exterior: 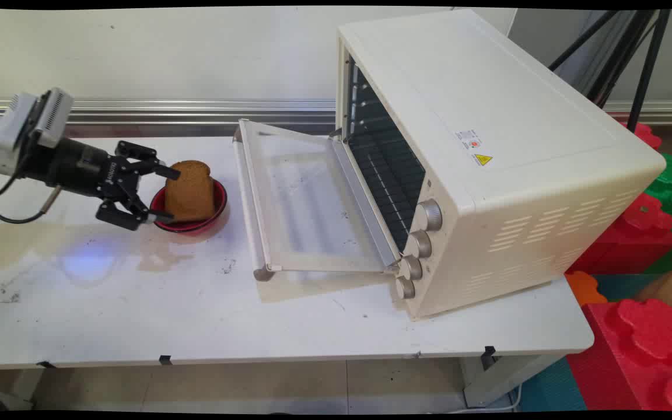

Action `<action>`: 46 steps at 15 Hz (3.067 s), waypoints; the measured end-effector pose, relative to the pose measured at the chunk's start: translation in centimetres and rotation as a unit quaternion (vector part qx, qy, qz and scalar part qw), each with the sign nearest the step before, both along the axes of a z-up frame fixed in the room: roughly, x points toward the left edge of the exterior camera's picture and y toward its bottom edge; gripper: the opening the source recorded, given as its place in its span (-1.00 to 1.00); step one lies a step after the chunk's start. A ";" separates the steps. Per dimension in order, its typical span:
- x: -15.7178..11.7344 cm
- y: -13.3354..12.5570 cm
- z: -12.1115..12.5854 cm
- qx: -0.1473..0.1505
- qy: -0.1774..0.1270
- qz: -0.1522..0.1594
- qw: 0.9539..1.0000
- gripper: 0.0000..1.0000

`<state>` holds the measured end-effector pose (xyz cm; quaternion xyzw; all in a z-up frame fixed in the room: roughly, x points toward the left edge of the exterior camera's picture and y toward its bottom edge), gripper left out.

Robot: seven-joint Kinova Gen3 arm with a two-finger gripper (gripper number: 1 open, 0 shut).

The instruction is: Close the oven

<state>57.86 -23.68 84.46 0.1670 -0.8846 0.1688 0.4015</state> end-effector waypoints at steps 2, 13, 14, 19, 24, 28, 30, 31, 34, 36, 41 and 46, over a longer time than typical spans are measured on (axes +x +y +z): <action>-0.6 -0.3 -0.4 -0.001 -0.001 0.002 1.000 1.00; -5.3 -4.0 -3.7 0.004 -0.014 0.019 1.000 1.00; -5.5 -4.2 -3.9 0.005 -0.016 0.020 1.000 1.00; -6.5 -5.0 -5.1 0.010 -0.022 0.022 0.999 1.00; -7.2 -5.3 -5.6 0.010 -0.024 0.020 0.999 1.00; -7.7 -5.5 -5.8 0.010 -0.022 0.019 1.000 -1.00; -8.0 -5.6 -5.8 0.011 -0.020 0.020 1.000 -1.00; -8.1 -5.7 -5.8 0.010 -0.018 0.020 1.000 -1.00; -8.4 -6.1 -5.9 0.010 -0.011 0.024 1.000 -1.00; -8.6 -6.3 -6.0 0.011 -0.008 0.028 1.000 -1.00; -9.3 -6.9 -5.8 0.012 0.007 0.033 0.999 -1.00; -10.4 -7.6 -4.6 0.003 0.031 0.035 0.999 -1.00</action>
